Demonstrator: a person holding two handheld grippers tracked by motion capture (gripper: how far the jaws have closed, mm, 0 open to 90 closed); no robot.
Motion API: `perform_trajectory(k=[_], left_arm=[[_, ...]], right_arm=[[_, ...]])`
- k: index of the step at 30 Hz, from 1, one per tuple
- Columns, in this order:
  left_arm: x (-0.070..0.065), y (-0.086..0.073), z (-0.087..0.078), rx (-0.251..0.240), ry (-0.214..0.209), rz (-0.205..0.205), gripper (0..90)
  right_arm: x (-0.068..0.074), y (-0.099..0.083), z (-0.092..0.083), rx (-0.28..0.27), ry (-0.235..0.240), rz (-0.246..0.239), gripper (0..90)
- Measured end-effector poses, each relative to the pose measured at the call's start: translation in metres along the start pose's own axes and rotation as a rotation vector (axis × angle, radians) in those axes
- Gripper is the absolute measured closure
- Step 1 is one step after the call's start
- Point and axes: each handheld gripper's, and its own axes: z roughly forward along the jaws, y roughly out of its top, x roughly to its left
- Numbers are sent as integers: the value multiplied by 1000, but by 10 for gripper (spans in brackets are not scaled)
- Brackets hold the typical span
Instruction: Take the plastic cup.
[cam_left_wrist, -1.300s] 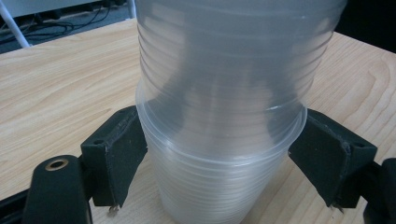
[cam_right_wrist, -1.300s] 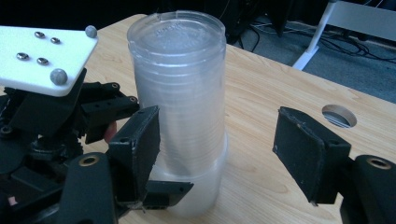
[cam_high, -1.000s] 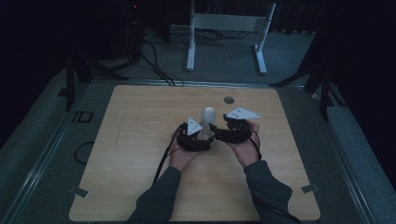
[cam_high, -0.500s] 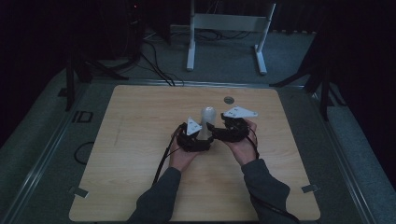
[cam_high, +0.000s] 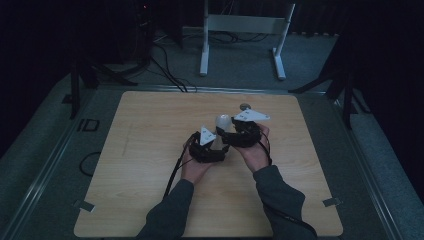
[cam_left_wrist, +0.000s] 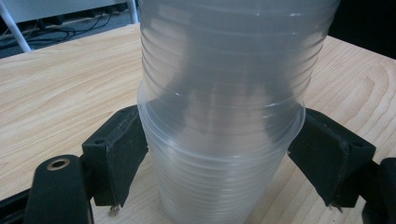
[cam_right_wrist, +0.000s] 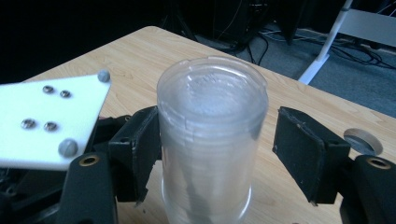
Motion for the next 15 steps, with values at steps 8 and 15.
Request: perform_trajectory(k=[8,15], left_arm=[[0,0,0,-9,-8,-7,202],[1,0,0,-20,-15,-19,190]], right_arm=[[-3,3,8,-9,26,25,314],[-3,1,12,-3,36,31,324]])
